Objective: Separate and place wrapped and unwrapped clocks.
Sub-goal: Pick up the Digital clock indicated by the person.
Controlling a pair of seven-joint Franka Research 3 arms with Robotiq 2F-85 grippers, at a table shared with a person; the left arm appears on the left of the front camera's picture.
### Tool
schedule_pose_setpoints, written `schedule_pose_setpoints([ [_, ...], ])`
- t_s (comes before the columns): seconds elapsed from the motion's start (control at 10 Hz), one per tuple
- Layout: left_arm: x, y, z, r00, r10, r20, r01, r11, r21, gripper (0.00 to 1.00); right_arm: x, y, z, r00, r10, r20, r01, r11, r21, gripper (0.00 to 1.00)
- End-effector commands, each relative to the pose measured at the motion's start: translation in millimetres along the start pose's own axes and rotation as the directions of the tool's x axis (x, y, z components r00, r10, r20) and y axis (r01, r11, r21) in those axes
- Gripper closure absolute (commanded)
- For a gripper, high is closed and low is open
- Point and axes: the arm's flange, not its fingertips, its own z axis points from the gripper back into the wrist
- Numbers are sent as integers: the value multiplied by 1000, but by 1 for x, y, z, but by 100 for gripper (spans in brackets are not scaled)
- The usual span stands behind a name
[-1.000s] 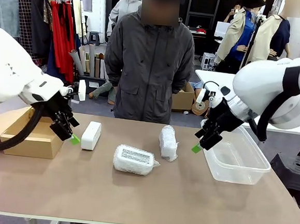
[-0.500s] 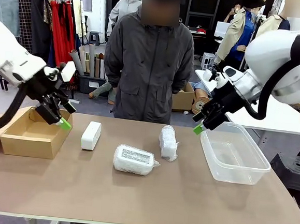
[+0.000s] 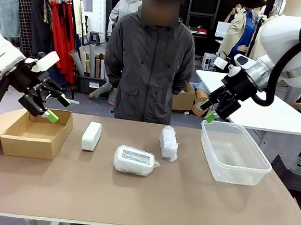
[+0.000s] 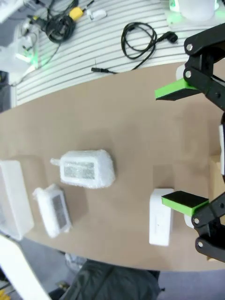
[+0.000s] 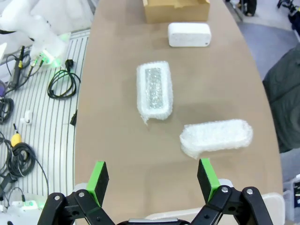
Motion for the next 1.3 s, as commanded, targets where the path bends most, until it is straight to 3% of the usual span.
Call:
schedule_pose_setpoints([
  [0.0,-12,18,6,998,36,53,-35,999,-21,0,-7,-16,6,996,56,63,-59,997,42,0],
  [0.3,-29,33,21,990,88,108,-84,996,-40,0,-23,-36,27,988,61,140,-76,992,105,0],
  [0.6,-34,46,32,985,118,129,-114,993,-32,0,-29,-45,43,977,35,210,-51,996,71,0],
  [1.2,-1,69,52,995,76,62,-77,997,3,0,-29,-43,51,970,31,240,-46,997,55,0],
])
